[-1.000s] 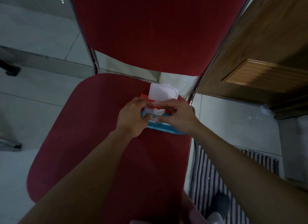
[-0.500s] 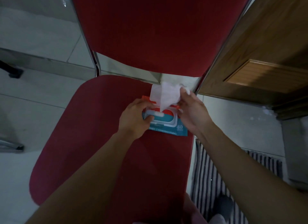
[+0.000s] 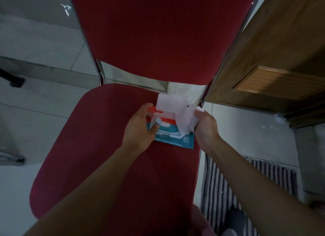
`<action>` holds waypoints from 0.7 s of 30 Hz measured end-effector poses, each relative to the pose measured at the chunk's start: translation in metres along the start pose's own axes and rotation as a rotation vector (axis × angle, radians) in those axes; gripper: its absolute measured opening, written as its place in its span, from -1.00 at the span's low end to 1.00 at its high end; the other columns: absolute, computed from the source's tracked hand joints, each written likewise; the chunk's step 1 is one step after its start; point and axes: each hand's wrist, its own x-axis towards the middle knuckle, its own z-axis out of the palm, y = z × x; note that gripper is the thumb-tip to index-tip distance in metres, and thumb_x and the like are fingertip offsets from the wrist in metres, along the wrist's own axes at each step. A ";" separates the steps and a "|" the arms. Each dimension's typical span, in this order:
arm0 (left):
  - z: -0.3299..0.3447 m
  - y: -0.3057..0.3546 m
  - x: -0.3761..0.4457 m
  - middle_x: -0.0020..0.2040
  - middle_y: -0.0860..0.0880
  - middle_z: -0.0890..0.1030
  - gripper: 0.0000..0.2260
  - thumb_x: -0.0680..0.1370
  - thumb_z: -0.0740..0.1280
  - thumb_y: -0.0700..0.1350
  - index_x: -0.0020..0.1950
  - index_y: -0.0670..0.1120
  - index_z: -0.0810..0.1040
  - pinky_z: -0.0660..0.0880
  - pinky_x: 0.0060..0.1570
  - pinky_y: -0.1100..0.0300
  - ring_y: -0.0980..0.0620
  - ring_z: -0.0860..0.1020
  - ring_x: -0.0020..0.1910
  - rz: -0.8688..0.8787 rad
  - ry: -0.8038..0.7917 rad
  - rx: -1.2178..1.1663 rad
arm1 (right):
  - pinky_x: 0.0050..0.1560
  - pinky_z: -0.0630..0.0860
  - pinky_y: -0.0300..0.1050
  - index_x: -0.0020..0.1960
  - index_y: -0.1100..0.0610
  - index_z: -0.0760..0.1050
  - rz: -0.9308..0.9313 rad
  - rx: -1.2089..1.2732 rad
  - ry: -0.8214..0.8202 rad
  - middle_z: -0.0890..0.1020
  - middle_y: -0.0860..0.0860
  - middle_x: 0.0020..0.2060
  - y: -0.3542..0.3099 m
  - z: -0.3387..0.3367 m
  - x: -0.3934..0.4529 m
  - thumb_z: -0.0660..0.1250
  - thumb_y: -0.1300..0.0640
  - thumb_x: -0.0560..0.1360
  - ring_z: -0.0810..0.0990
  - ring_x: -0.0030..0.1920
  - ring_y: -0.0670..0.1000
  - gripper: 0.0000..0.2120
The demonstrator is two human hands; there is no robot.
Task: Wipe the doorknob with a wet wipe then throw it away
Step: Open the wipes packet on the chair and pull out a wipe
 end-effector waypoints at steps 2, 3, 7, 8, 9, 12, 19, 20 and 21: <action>-0.001 0.002 -0.003 0.01 0.05 0.59 -0.53 0.40 0.40 -0.19 0.27 -0.01 0.36 0.49 0.06 0.04 -0.03 0.54 0.05 0.025 0.004 -0.008 | 0.17 0.45 -0.01 0.09 0.24 0.43 0.144 0.186 -0.034 0.54 0.16 0.03 -0.002 -0.006 0.001 0.07 0.24 0.54 0.53 0.03 0.11 -0.78; 0.000 0.003 -0.005 -0.01 0.07 0.59 -0.55 0.41 0.40 -0.19 0.26 -0.02 0.38 0.47 0.04 0.08 -0.02 0.53 0.05 0.047 -0.002 0.020 | 0.19 0.43 -0.02 0.08 0.25 0.44 0.174 0.187 -0.044 0.54 0.17 0.03 -0.003 -0.009 0.001 0.06 0.23 0.53 0.52 0.03 0.12 -0.77; 0.006 0.004 -0.014 0.05 -0.01 0.60 -0.59 0.38 0.42 -0.15 0.20 -0.05 0.44 0.43 0.03 0.11 -0.04 0.50 0.06 0.145 -0.086 0.166 | 0.01 0.42 -0.09 -0.11 0.21 0.46 0.222 0.181 -0.058 0.53 0.14 -0.17 -0.005 -0.015 0.001 0.04 0.22 0.52 0.52 -0.12 0.06 -0.77; 0.009 0.004 -0.016 0.08 -0.04 0.59 -0.61 0.38 0.42 -0.10 0.19 -0.05 0.45 0.43 0.05 0.07 -0.06 0.50 0.08 0.173 -0.103 0.208 | -0.01 0.41 -0.10 -0.13 0.20 0.46 0.224 0.188 -0.063 0.53 0.13 -0.18 -0.006 -0.016 0.000 0.05 0.22 0.52 0.53 -0.12 0.05 -0.78; 0.011 0.003 -0.018 0.11 -0.06 0.57 -0.61 0.39 0.39 -0.04 0.19 -0.06 0.46 0.43 0.05 0.04 -0.09 0.49 0.09 0.200 -0.112 0.262 | 0.02 0.42 -0.08 -0.14 0.20 0.47 0.217 0.181 -0.073 0.54 0.13 -0.17 -0.006 -0.016 0.000 0.05 0.23 0.51 0.53 -0.10 0.06 -0.78; 0.015 0.004 -0.021 0.15 -0.12 0.53 -0.51 0.40 0.18 0.15 0.22 -0.09 0.47 0.47 0.01 -0.03 -0.17 0.50 0.10 0.291 -0.143 0.469 | 0.26 0.39 0.09 -0.14 0.20 0.48 0.202 0.153 -0.116 0.56 0.16 -0.08 -0.007 -0.016 0.000 0.06 0.24 0.50 0.53 0.05 0.15 -0.79; 0.008 0.013 -0.018 0.41 -0.11 0.13 -0.32 0.42 0.15 0.32 0.46 0.11 0.05 0.17 0.36 -0.12 -0.14 0.11 0.40 0.286 -0.473 0.751 | 0.02 0.44 -0.04 -0.16 0.19 0.46 0.189 0.129 -0.149 0.56 0.11 -0.18 -0.013 -0.019 -0.003 0.04 0.24 0.52 0.54 -0.14 0.05 -0.77; 0.008 0.016 -0.016 0.41 -0.12 0.10 -0.29 0.41 0.18 0.32 0.46 0.12 0.01 0.16 0.36 -0.13 -0.14 0.09 0.40 0.285 -0.503 0.786 | 0.02 0.44 -0.05 -0.15 0.19 0.46 0.188 0.131 -0.149 0.56 0.11 -0.17 -0.013 -0.019 -0.004 0.04 0.24 0.52 0.55 -0.14 0.04 -0.77; 0.008 0.018 -0.015 0.41 -0.12 0.09 -0.27 0.40 0.20 0.33 0.46 0.12 0.00 0.16 0.36 -0.14 -0.15 0.08 0.40 0.290 -0.516 0.810 | 0.06 0.44 -0.04 -0.15 0.19 0.46 0.184 0.145 -0.154 0.57 0.11 -0.16 -0.014 -0.019 -0.004 0.04 0.25 0.52 0.55 -0.13 0.05 -0.77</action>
